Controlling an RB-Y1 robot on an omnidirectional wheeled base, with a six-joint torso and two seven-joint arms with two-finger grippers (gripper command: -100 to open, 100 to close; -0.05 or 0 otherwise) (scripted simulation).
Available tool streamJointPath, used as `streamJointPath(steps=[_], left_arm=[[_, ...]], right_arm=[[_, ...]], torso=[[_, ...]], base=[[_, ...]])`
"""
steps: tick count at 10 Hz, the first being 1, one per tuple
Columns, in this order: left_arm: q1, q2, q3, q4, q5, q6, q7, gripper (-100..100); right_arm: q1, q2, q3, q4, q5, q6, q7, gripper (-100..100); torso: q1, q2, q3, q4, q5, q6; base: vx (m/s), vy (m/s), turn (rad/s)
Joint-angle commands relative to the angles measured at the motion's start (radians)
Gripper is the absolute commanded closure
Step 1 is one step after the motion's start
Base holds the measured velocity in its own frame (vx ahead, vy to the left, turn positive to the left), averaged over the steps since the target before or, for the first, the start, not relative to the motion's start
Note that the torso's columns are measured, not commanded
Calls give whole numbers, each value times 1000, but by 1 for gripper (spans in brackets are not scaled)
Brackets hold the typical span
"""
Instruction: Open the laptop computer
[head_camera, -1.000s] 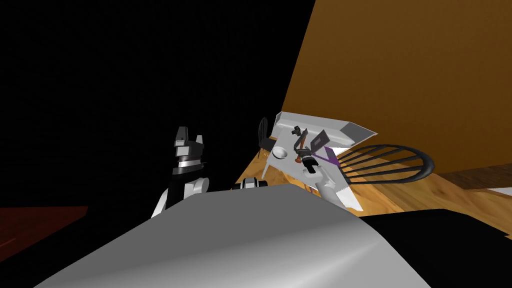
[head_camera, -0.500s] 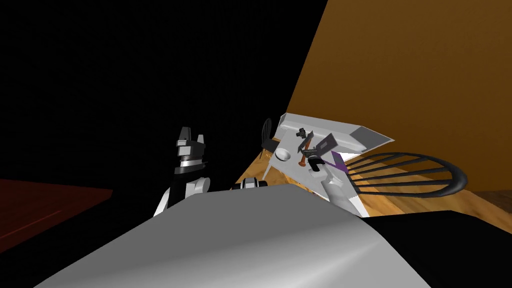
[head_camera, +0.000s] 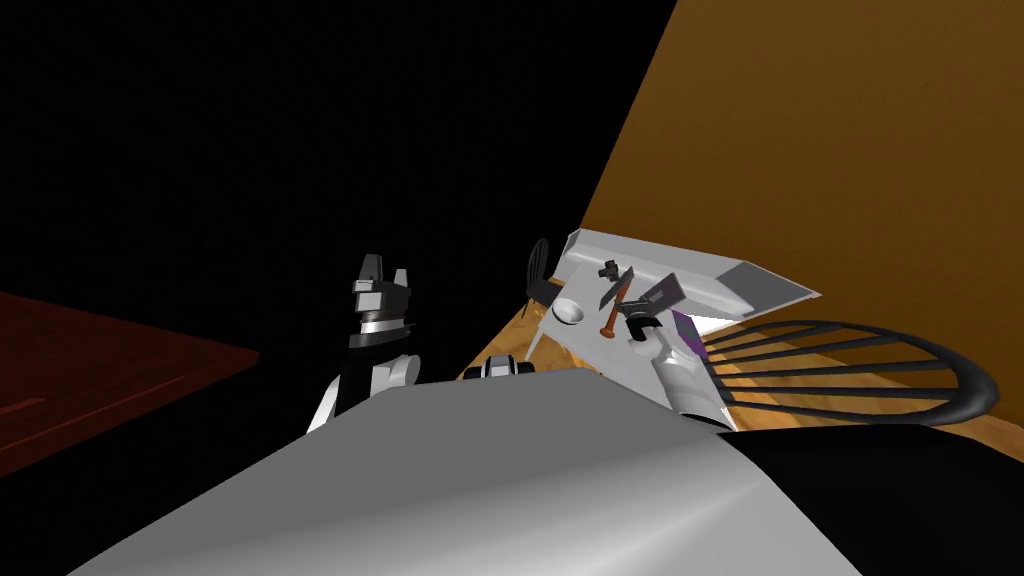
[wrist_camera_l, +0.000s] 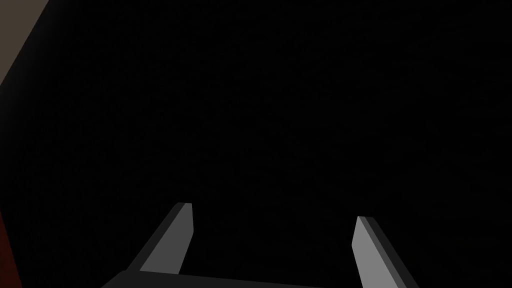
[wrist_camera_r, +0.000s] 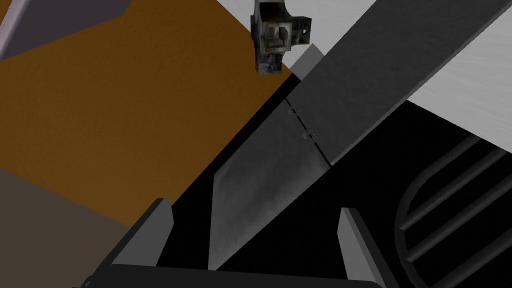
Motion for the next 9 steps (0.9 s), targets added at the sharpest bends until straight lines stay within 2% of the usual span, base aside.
streamJointPath(steps=[1, 4, 5, 6, 7, 9], left_arm=[[0, 0, 0, 0, 0, 0, 0, 0], [0, 0, 0, 0, 0, 0, 0, 0], [0, 0, 0, 0, 0, 0, 0, 0], [0, 0, 0, 0, 0, 0, 0, 0], [0, 0, 0, 0, 0, 0, 0, 0], [0, 0, 0, 0, 0, 0, 0, 0]], right_arm=[[-21, -23, -9, 56, 57, 41, 38, -100], [-58, -77, -35, 159, 157, 93, 96, -100], [-58, -77, -35, 167, 157, 93, 96, -100], [-69, -93, -43, 199, 187, 108, 113, -100], [-69, -93, -43, 199, 187, 108, 113, -100], [-87, -124, -56, 256, 239, 135, 143, -100]], torso=[[0, 0, 0, 0, 0, -1], [0, 1, 0, 0, 0, 0], [-1, 1, 1, 0, 0, 0], [1, 0, 0, 0, 0, 0], [3, -1, -1, 0, 1, 0], [2, 0, 0, 0, 1, 0]], base=[[-24, -59, 66], [-42, -82, 112], [-38, -78, 33], [-26, -52, 57], [-18, -34, 36], [-32, -51, 86]])
